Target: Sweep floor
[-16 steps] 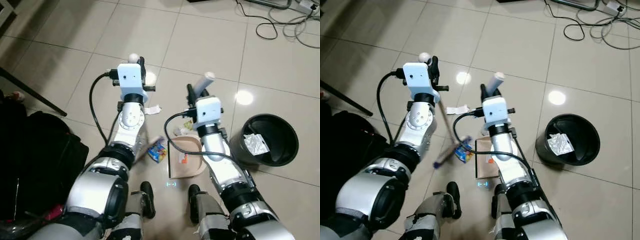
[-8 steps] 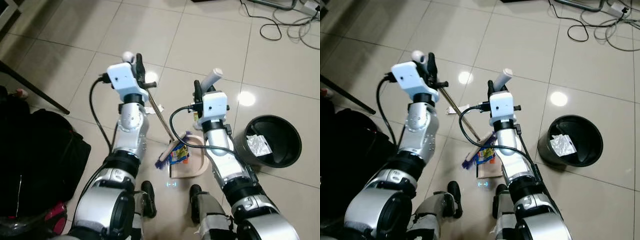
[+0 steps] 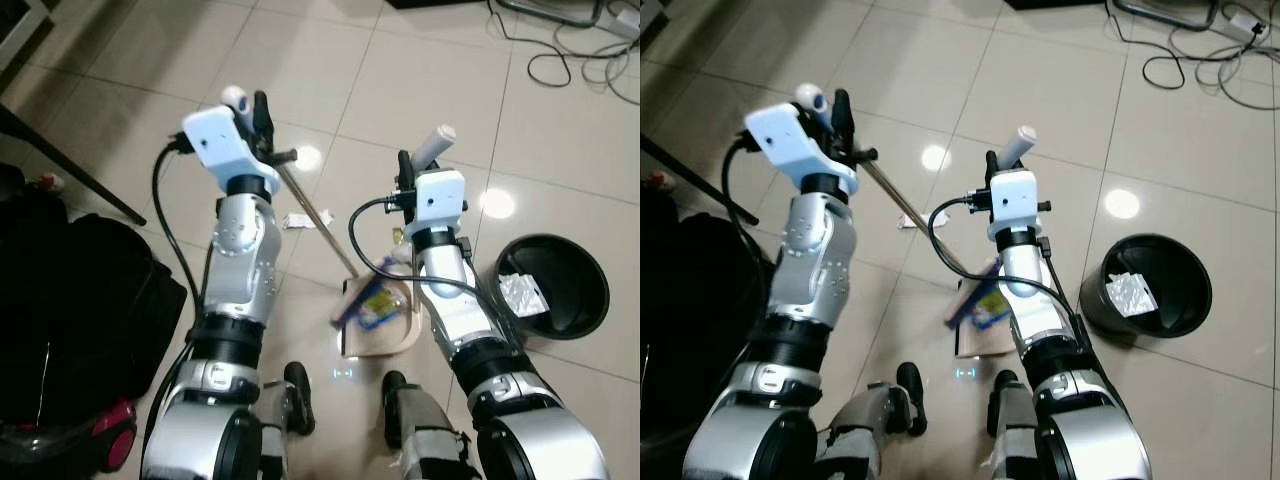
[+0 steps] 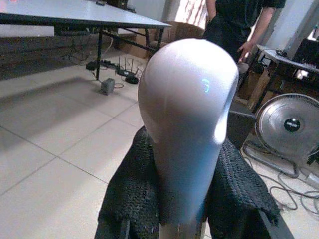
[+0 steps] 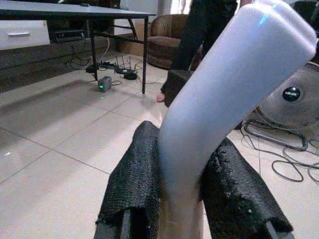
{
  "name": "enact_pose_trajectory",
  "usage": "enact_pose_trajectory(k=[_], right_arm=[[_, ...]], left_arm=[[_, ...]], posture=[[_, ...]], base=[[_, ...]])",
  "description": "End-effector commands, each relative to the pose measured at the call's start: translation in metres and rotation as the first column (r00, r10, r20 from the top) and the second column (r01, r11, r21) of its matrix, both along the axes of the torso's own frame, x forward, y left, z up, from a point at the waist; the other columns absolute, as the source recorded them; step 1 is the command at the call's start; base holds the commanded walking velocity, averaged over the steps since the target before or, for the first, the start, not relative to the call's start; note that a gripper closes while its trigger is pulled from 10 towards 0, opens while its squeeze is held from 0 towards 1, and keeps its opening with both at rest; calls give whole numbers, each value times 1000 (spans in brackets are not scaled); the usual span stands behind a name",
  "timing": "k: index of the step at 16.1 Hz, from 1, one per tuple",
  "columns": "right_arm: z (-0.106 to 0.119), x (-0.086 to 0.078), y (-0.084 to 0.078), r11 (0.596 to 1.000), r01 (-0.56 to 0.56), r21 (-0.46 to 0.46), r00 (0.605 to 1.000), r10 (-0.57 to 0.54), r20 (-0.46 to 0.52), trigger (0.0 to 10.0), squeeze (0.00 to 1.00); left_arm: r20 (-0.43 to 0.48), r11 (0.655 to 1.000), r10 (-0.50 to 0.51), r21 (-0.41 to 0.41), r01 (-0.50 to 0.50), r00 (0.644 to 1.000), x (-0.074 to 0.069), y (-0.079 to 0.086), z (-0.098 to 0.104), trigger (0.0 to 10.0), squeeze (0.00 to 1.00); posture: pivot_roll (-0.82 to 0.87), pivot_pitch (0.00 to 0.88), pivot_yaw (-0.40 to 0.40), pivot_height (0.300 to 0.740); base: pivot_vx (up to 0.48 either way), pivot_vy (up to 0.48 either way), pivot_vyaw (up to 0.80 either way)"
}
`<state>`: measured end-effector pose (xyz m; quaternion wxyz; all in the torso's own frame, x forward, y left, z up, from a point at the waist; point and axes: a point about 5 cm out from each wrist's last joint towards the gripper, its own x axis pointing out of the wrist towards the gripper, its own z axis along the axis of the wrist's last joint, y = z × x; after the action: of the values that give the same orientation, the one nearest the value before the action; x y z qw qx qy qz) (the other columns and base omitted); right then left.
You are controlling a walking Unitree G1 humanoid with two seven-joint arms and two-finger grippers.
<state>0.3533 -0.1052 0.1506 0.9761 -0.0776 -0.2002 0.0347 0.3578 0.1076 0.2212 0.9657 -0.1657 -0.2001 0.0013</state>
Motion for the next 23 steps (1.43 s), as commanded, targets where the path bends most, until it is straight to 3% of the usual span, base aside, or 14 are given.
enact_pose_trajectory(k=[1, 6, 8, 10, 11, 13, 16, 18, 20, 23], right_arm=[[-19, -2, -4, 1000, 13, 18, 995, -11, -94, 10000, 0], [-5, 6, -8, 998, -8, 69, 998, 12, -68, 10000, 0], [-2, 5, -11, 996, -13, 86, 998, 18, -54, 10000, 0], [-4, 3, -12, 995, -32, 93, 998, 37, -49, 10000, 0], [-4, 3, -12, 995, -32, 93, 998, 37, -49, 10000, 0], [-5, -3, -16, 991, -42, 130, 998, 47, -37, 10000, 0], [13, -9, -21, 982, -64, 178, 998, 60, 23, 10000, 0], [24, -12, -26, 978, -68, 198, 997, 59, 52, 10000, 0], [41, -22, -37, 975, -90, 201, 994, 77, 73, 10000, 0], [56, -32, -42, 976, -127, 176, 992, 122, 41, 10000, 0]], left_arm=[[-10, 999, -27, 19, 28, 1000, -8, 2, 2, 10000, 0], [3, 996, -25, 90, 24, 1000, -10, 19, 16, 10000, 0], [54, 989, -16, 145, 8, 998, -6, 38, 38, 10000, 0], [95, 989, -26, 150, 12, 995, -1, 57, 63, 10000, 0], [95, 989, -26, 150, 12, 995, -1, 57, 63, 10000, 0], [87, 961, 6, 274, -29, 996, 0, 83, 70, 10000, 0], [-40, 886, 52, 462, -28, 998, -1, 106, 36, 10000, 0], [-87, 887, 83, 461, -34, 993, -6, 114, 18, 10000, 0], [-132, 875, 70, 484, 3, 989, -20, 121, -4, 10000, 0], [-231, 877, 46, 475, 71, 972, -30, 120, -28, 10000, 0]], posture=[[24, 274, 91, 740], [30, 277, 82, 740], [30, 229, 78, 740], [40, 229, 70, 740], [40, 229, 70, 740], [37, 172, 67, 740], [0, 121, 75, 740], [-10, 106, 74, 740], [-9, 72, 74, 740], [-15, 53, 89, 740]], base=[[0, 0, 0], [0, 0, 0], [0, 0, 0], [0, 0, 0], [0, 0, 0], [0, 0, 0], [0, 0, 0], [0, 0, 0], [0, 0, 0], [0, 0, 0]])
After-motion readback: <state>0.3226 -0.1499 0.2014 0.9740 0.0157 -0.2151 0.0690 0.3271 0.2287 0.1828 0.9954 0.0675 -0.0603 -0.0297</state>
